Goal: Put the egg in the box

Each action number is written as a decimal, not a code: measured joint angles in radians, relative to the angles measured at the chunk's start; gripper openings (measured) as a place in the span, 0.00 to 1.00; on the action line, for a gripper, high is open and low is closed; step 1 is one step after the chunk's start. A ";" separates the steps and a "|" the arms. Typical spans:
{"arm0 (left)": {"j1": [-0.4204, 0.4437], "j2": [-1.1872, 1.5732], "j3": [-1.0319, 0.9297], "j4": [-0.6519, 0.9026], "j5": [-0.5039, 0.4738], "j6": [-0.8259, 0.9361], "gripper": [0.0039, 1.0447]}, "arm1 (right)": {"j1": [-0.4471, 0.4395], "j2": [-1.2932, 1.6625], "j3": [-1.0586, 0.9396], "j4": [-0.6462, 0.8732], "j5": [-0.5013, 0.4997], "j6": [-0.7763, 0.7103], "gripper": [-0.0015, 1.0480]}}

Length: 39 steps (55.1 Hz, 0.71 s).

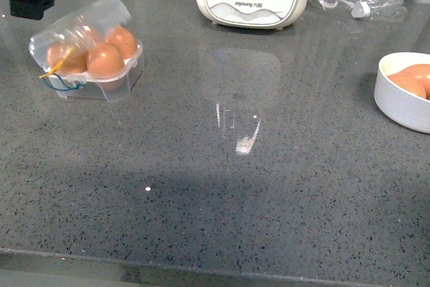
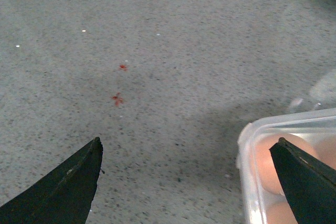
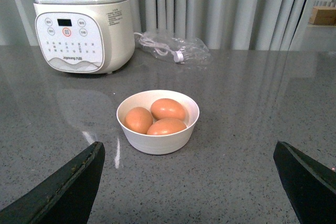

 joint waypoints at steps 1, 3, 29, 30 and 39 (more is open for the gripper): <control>-0.005 -0.003 -0.002 -0.002 0.001 -0.002 0.94 | 0.000 0.000 0.000 0.000 0.000 0.000 0.93; -0.019 -0.014 -0.010 -0.009 0.006 -0.009 0.94 | 0.000 0.000 0.000 0.000 0.000 0.000 0.93; -0.188 -0.135 -0.087 -0.245 0.129 -0.003 0.94 | 0.000 0.000 0.000 0.000 0.000 0.000 0.93; -0.190 -0.135 -0.087 -0.245 0.130 -0.003 0.94 | 0.000 0.000 0.000 0.000 0.000 0.000 0.93; -0.182 -0.181 -0.087 -0.245 0.133 -0.003 0.94 | 0.000 0.000 0.000 0.000 0.000 0.000 0.93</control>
